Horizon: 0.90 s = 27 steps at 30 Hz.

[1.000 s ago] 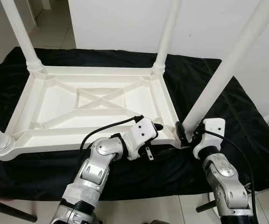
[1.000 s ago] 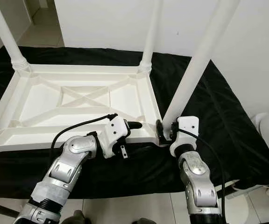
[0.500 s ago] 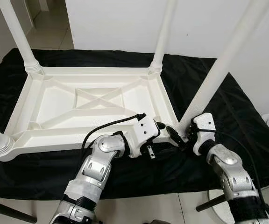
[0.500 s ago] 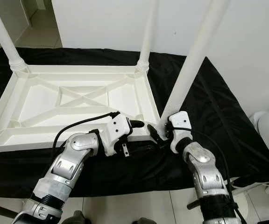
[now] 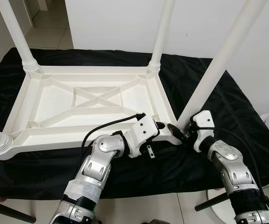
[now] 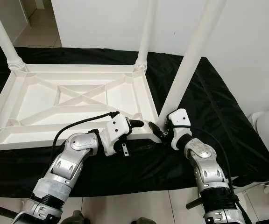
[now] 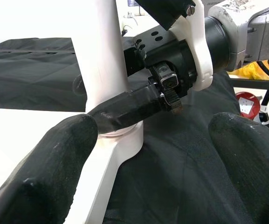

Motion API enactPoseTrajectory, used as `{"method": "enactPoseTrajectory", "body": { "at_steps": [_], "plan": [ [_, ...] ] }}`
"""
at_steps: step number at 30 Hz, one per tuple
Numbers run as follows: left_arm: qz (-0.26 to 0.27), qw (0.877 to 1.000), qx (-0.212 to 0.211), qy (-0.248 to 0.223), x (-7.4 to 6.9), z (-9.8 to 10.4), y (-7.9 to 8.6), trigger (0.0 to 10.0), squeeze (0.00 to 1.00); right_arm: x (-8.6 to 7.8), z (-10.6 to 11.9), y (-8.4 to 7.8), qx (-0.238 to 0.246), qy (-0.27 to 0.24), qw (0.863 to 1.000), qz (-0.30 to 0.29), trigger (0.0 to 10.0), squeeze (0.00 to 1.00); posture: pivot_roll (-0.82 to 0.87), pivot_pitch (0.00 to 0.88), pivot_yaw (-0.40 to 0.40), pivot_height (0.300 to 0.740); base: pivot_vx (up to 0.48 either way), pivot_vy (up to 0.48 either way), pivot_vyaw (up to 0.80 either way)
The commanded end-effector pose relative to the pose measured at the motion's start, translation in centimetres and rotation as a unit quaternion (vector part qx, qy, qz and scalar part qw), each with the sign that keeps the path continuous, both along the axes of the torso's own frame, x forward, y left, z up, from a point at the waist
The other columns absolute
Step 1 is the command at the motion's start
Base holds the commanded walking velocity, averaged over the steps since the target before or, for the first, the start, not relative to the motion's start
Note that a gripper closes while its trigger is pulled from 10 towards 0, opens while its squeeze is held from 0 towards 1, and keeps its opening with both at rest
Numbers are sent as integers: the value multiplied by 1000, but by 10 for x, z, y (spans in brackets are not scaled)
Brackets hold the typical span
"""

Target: Building children table

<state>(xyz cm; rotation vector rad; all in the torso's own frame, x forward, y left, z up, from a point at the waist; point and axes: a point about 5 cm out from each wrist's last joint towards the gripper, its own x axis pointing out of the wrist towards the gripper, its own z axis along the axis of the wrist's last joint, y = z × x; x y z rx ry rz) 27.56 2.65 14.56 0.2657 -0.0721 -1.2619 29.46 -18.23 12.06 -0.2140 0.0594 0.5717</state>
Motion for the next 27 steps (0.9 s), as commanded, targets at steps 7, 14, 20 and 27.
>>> {"method": "enactPoseTrajectory", "body": {
  "at_steps": [7, 14, 20, 27],
  "plan": [
    [76, 997, -17, -15, 5, 2, 1, 10000, 0, -5, -1, 6, 77, 0, 992, -96, 10000, 0, 26, 0, -73, 740, 0, 0, 0],
    [75, 997, -17, -15, 4, 2, 1, 10000, 0, -8, 1, 13, 89, -6, 989, -117, 10000, 0, 23, 0, -75, 740, 0, 0, 0],
    [68, 998, -16, -13, 2, 0, -1, 10000, 0, -16, 1, 31, 108, 0, 968, -228, 10000, 0, 16, 0, -70, 740, 0, 0, 0],
    [60, 998, -18, -13, 3, 1, -5, 10000, 0, -24, -4, 46, 118, 9, 924, -364, 10000, 0, 5, 0, -65, 740, 0, 0, 0]
  ]
}}
